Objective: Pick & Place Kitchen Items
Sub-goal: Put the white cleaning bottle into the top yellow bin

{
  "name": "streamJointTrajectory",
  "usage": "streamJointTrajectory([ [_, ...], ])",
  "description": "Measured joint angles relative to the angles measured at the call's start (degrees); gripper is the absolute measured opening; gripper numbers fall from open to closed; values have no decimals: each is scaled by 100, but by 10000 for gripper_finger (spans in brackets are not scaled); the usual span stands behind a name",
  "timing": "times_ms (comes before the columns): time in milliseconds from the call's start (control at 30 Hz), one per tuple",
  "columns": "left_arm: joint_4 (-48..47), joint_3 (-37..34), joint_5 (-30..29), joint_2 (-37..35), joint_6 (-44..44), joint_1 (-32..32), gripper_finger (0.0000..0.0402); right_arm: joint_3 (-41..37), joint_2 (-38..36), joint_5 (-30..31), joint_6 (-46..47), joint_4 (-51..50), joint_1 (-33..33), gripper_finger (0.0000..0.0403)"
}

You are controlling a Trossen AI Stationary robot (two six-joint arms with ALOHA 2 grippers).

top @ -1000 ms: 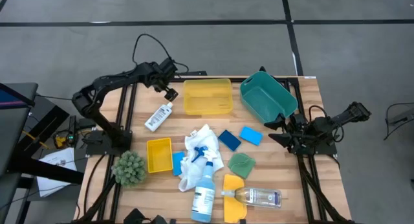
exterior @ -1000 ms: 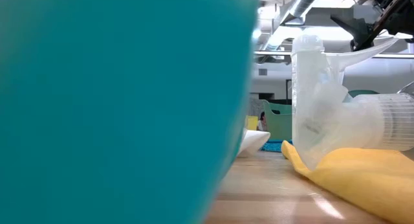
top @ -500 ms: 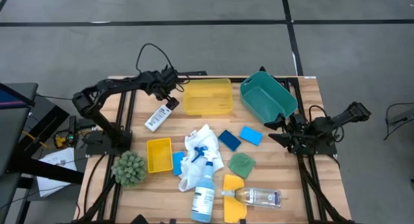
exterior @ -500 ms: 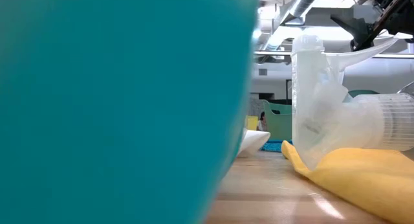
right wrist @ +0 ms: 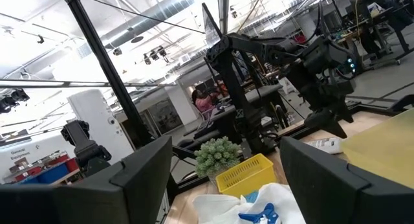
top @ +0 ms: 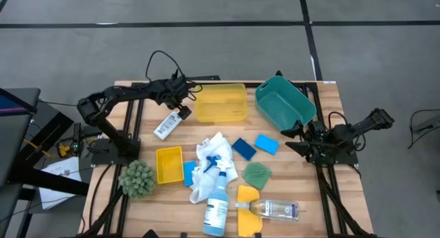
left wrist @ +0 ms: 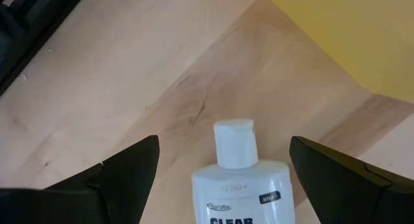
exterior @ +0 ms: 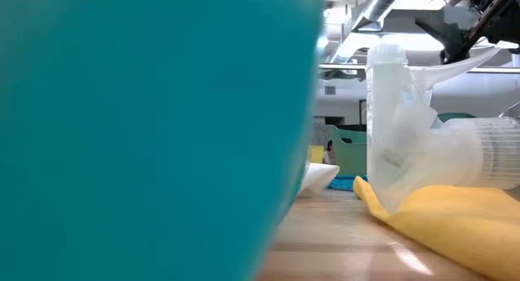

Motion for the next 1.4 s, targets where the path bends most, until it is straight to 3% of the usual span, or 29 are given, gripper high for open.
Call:
streamJointTrajectory([
  [433, 452, -269, -17, 0, 0, 0, 315, 0, 0, -2, 12, 1, 0, 278],
  [1133, 581, -267, 35, 372, 113, -37, 313, 0, -1, -7, 12, 0, -1, 278],
  [1400, 585, -267, 48, 372, 179, -37, 287, 0, -1, -7, 12, 0, 0, 278],
])
